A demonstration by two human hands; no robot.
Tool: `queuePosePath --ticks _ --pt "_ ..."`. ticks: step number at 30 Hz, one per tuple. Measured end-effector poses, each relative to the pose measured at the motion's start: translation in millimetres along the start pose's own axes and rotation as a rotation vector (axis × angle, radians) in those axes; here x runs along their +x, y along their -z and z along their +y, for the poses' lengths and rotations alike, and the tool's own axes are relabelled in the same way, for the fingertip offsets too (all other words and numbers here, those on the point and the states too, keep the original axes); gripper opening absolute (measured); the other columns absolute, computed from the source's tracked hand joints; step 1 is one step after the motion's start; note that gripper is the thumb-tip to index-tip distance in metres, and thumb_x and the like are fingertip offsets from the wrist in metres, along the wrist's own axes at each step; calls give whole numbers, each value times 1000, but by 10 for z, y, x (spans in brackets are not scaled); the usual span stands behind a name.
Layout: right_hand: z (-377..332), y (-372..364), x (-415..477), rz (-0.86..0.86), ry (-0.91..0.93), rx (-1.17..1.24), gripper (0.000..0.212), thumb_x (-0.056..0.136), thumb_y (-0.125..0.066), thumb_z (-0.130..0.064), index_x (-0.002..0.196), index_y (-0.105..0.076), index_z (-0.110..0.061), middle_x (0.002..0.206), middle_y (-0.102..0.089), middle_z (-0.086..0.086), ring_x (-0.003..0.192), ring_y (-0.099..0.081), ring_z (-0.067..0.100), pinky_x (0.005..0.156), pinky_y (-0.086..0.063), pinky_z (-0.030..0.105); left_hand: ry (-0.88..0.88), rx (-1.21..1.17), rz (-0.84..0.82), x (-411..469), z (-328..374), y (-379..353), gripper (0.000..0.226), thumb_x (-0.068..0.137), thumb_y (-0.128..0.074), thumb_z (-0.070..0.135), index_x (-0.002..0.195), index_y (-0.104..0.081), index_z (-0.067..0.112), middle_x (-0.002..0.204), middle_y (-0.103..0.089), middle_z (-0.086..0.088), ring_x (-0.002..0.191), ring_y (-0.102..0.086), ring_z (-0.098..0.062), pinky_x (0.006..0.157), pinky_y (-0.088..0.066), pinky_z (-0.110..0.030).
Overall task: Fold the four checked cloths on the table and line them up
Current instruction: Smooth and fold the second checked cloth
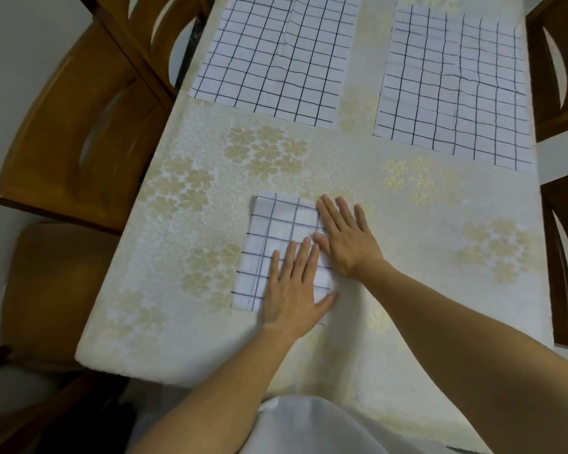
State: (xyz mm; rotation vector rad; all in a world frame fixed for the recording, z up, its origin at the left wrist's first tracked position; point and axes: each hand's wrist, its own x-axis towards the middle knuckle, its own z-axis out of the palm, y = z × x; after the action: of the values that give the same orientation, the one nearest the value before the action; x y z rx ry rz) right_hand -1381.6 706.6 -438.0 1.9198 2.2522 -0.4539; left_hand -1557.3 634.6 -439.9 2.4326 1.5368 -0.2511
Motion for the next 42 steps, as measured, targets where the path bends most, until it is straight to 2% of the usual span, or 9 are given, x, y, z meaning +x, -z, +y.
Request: queuePosePath --ticks 5,9,12,18,23,28,33,35,42 --pt "28 101 116 -49 -78 0 69 102 0 -58 157 21 -23 164 27 -4 149 29 21 123 13 47 -52 -84 -43 -77 -39 76 86 95 -10 79 162 8 29 168 21 -1 155 22 -26 124 9 -55" --pt "-145 197 99 164 -100 131 64 108 -15 -44 160 6 -13 168 12 3 154 13 24 126 4 44 33 -429 287 0 -247 222 57 105 -29 45 150 -46 16 162 -36 -5 154 -23 -24 126 -16 -48" --pt "-368 239 26 351 -102 232 58 107 -34 -29 159 -19 -7 166 -19 13 152 -19 30 124 -20 46 37 -416 440 306 -440 393 46 105 -36 27 145 -52 8 154 -48 -10 148 -36 -27 124 -25 -46" --pt "-284 312 -67 181 -697 693 57 93 -66 -43 130 -49 -5 129 -56 14 111 -60 33 89 -49 41 -98 -291 54 1128 -679 940 59 101 -60 35 153 -39 18 154 -43 -4 143 -36 -24 122 -24 -38" --pt "-205 303 -115 138 -645 782 39 92 -65 -30 77 -69 6 70 -64 21 64 -61 34 61 -48 38 -87 -225 -160 1526 -596 1080 49 91 -73 43 129 -50 22 132 -57 -2 121 -51 -25 102 -37 -39" --pt "-73 355 -88 101 -593 792 21 98 -61 -29 93 -62 -8 86 -64 5 83 -61 26 70 -42 32 -90 -345 -430 1653 -539 1168 40 94 -67 51 117 -59 19 114 -57 -1 102 -55 -24 82 -45 -36" --pt "135 403 -152 228 -544 841 14 103 -54 -26 101 -55 -12 85 -60 1 73 -54 17 56 -38 21 -123 -539 -435 1625 -676 1232 42 105 -54 37 70 -46 14 69 -40 -2 62 -35 -17 60 -26 -31" --pt "211 446 -145 245 -527 854 16 102 -56 -29 102 -57 -12 82 -62 1 70 -56 17 51 -37 12 -85 -644 -423 1560 -735 1228 40 105 -55 35 72 -53 13 72 -45 -8 64 -39 -19 63 -30 -31" --pt "349 439 -165 46 -440 766 36 99 -59 -42 98 -71 -8 86 -68 4 77 -60 18 62 -43 27 285 -1130 -128 1055 -811 848 24 102 -62 31 102 -74 11 92 -73 2 83 -68 -11 64 -51 -18"
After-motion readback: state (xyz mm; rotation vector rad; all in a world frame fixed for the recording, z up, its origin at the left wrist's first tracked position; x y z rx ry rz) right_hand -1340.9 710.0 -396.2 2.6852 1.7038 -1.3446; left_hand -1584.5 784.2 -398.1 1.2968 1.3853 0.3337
